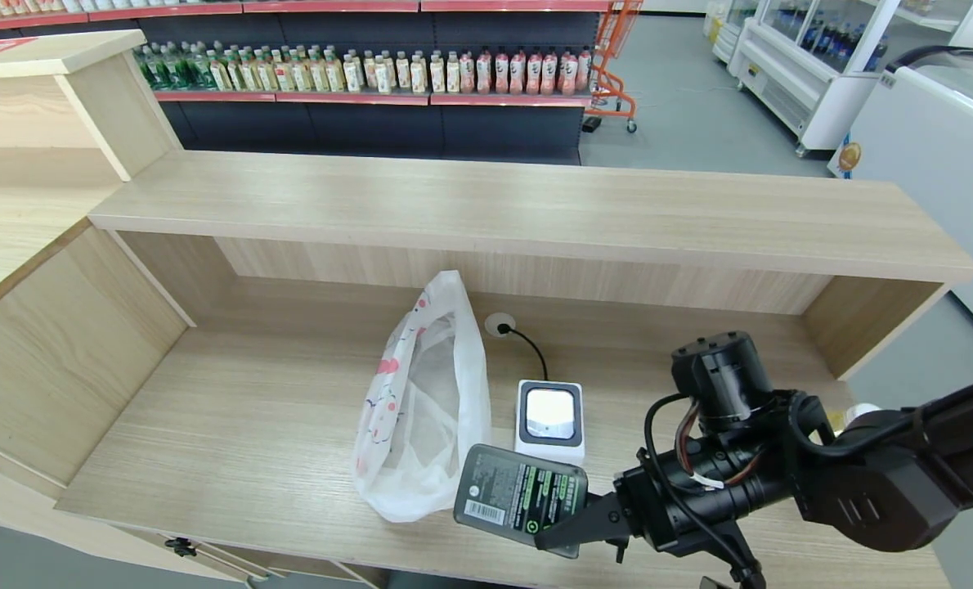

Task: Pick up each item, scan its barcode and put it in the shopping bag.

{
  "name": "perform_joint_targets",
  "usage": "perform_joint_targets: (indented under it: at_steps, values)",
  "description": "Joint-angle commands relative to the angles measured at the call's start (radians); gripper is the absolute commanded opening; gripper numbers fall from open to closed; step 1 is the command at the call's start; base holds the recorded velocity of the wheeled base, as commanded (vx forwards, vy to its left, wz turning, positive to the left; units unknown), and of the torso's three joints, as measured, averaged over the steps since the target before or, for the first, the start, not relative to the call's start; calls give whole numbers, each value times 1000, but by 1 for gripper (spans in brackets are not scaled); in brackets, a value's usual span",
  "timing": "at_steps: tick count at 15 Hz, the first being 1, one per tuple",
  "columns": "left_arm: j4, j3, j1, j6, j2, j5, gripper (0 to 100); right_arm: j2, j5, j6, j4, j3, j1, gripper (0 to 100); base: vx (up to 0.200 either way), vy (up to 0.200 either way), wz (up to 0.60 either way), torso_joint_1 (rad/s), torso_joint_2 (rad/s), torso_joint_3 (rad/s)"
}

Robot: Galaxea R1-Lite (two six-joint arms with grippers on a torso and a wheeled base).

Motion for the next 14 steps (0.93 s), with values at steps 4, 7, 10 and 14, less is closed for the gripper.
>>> perform_joint_targets:
  at_steps: [4, 7, 10, 14]
  values:
    - [0, 0, 1, 0, 0, 0, 100, 70, 69, 1, 1, -105, 11, 0, 0, 0, 0, 0, 0, 0]
    - [0, 0, 1, 0, 0, 0, 100, 93, 79, 1, 0, -134, 11, 0, 0, 0, 0, 0, 0, 0]
    - [0, 0, 1, 0, 0, 0, 100, 122, 79, 3, -2, -166, 13, 0, 0, 0, 0, 0, 0, 0]
    - [0, 0, 1, 0, 0, 0, 100, 150, 79, 9, 0, -197, 19, 0, 0, 0, 0, 0, 0, 0]
